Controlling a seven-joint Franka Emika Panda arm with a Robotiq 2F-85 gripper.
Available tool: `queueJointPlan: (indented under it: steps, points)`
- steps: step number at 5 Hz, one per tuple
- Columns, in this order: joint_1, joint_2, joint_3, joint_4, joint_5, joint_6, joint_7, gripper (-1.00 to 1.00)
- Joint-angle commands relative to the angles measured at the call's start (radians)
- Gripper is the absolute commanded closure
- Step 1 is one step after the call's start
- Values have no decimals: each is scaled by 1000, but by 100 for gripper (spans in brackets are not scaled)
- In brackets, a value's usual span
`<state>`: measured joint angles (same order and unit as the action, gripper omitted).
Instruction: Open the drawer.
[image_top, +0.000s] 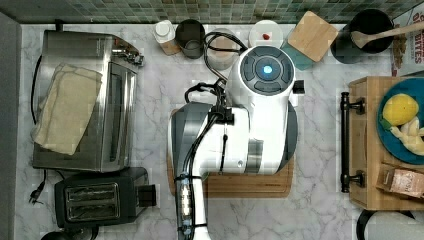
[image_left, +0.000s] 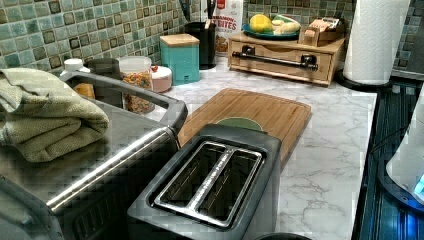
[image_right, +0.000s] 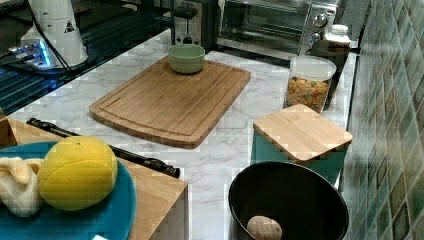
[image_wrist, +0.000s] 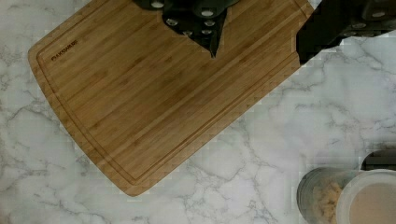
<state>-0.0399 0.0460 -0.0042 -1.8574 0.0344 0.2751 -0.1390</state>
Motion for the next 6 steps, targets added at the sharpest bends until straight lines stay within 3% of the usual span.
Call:
queueJointPlan:
  steps: [1,3,6]
  points:
    - [-5,0,4,-12,5,0,0,-100]
    - [-54,-24,-37,-104,-32,63,-313,-100]
    - [-111,-51,-122,-242,-254,299,-622,-100]
